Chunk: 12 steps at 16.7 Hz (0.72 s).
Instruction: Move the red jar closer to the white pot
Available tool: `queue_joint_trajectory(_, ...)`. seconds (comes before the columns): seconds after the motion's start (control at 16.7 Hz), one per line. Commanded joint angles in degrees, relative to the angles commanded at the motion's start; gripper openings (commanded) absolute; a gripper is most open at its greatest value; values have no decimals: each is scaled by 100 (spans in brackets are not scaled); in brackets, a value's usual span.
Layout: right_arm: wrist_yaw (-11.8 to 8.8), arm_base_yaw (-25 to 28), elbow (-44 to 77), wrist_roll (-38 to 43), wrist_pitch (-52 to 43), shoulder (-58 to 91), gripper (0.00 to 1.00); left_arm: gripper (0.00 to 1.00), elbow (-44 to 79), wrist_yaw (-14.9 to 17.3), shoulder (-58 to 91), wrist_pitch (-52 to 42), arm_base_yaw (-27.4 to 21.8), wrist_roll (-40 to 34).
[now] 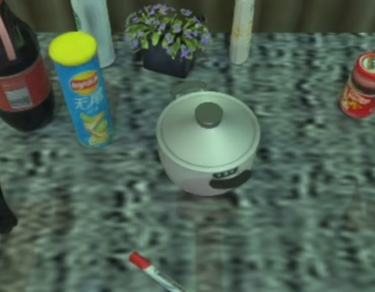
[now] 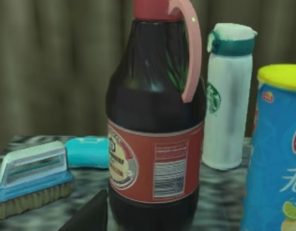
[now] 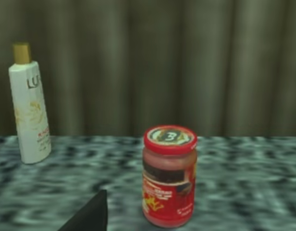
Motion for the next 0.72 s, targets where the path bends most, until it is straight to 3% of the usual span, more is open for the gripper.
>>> queue_joint_trajectory(0.3,12,-31,202,-24,-301,321,100,100,0,0,0,0,0,0)
queue_joint_trajectory(0.72,116,-292,2404,-234,-2305,2805,100,100,0,0,0,0,0,0)
